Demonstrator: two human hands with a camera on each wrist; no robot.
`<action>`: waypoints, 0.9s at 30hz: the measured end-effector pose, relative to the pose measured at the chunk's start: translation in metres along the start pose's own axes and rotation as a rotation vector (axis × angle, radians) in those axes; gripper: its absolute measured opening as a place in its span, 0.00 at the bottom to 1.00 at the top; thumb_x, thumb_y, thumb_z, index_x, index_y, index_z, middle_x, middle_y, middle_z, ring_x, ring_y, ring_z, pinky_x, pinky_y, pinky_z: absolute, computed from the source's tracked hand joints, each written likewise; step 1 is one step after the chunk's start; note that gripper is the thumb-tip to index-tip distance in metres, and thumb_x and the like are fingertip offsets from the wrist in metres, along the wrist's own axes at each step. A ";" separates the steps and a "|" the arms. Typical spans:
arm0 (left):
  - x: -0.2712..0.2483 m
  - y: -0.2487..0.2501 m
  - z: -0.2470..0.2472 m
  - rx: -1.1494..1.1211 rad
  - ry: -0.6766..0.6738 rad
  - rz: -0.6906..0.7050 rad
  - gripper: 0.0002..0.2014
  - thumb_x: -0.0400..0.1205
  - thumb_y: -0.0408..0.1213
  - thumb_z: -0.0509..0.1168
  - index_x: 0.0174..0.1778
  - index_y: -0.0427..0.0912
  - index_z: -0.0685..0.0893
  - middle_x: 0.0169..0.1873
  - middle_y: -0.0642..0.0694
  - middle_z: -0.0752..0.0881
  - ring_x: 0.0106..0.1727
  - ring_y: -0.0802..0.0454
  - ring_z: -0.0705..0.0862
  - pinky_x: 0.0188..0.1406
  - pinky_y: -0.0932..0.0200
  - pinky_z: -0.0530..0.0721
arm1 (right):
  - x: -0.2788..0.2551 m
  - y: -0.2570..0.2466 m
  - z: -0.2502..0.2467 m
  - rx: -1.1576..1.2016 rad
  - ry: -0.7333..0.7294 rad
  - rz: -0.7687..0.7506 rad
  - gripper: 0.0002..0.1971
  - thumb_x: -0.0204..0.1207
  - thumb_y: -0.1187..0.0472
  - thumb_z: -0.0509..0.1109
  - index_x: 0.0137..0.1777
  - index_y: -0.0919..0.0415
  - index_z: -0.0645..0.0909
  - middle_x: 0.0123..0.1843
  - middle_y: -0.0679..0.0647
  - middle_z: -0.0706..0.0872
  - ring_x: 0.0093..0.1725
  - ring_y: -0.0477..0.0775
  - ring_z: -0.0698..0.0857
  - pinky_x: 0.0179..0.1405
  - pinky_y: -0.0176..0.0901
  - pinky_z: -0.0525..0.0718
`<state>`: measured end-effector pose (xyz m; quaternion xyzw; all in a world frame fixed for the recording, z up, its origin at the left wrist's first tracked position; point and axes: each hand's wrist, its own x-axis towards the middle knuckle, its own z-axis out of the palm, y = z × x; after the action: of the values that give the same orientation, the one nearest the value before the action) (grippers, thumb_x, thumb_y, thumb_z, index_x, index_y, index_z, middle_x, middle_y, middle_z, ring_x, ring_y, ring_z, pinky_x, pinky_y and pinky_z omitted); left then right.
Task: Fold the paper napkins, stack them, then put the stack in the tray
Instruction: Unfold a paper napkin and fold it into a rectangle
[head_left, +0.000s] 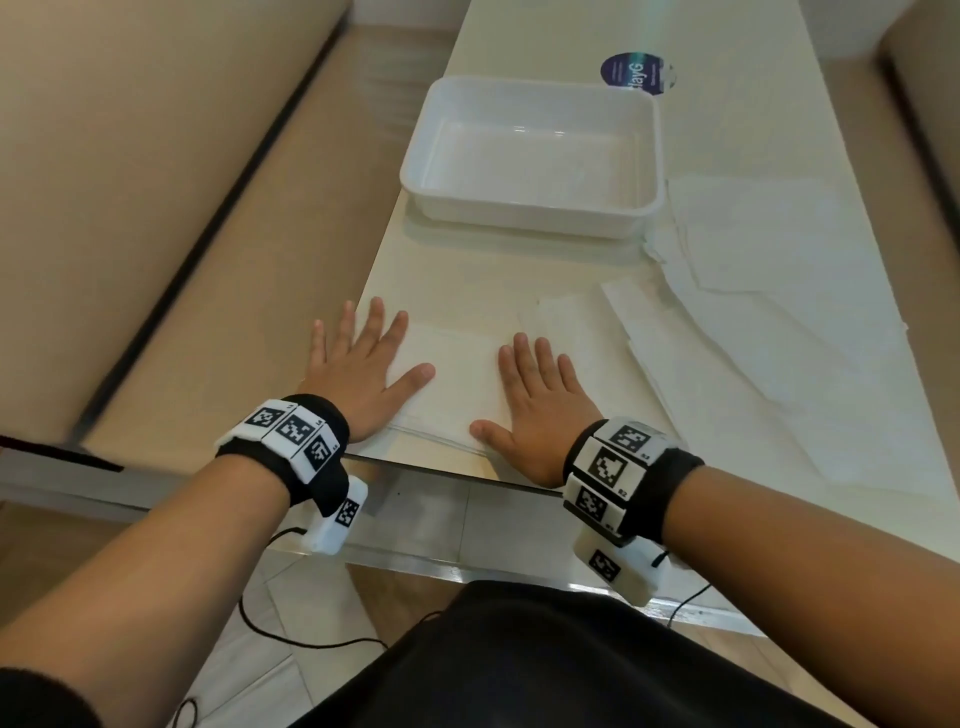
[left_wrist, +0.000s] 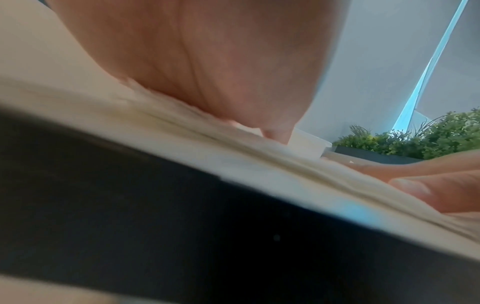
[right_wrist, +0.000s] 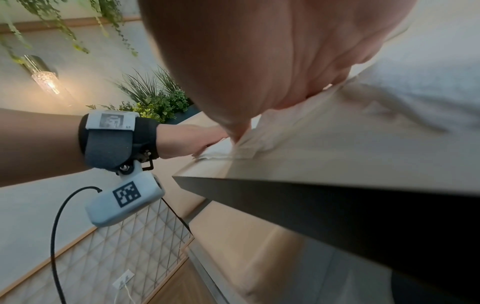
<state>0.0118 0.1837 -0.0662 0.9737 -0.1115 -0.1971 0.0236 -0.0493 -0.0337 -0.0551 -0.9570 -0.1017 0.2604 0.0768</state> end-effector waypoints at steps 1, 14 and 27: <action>0.000 0.000 -0.002 0.002 -0.002 -0.017 0.41 0.76 0.74 0.35 0.83 0.60 0.36 0.84 0.46 0.33 0.82 0.45 0.27 0.79 0.39 0.28 | 0.000 0.000 0.000 0.003 0.005 0.000 0.43 0.82 0.34 0.44 0.81 0.60 0.26 0.82 0.58 0.25 0.81 0.60 0.27 0.81 0.55 0.31; -0.011 0.104 -0.048 -0.177 0.232 0.226 0.31 0.82 0.60 0.59 0.81 0.55 0.64 0.84 0.49 0.60 0.85 0.47 0.50 0.82 0.45 0.44 | -0.073 0.093 -0.057 0.343 0.345 0.158 0.28 0.79 0.39 0.63 0.76 0.50 0.70 0.73 0.49 0.78 0.70 0.54 0.77 0.70 0.51 0.73; 0.036 0.292 -0.019 -0.612 -0.023 0.113 0.18 0.79 0.57 0.66 0.52 0.45 0.84 0.46 0.47 0.88 0.48 0.50 0.86 0.47 0.57 0.81 | -0.106 0.219 -0.035 0.158 0.293 0.396 0.16 0.77 0.45 0.66 0.62 0.49 0.79 0.63 0.50 0.81 0.60 0.55 0.80 0.59 0.49 0.78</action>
<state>-0.0091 -0.1091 -0.0357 0.9114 -0.1015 -0.2309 0.3252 -0.0864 -0.2733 -0.0176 -0.9769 0.1205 0.1360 0.1127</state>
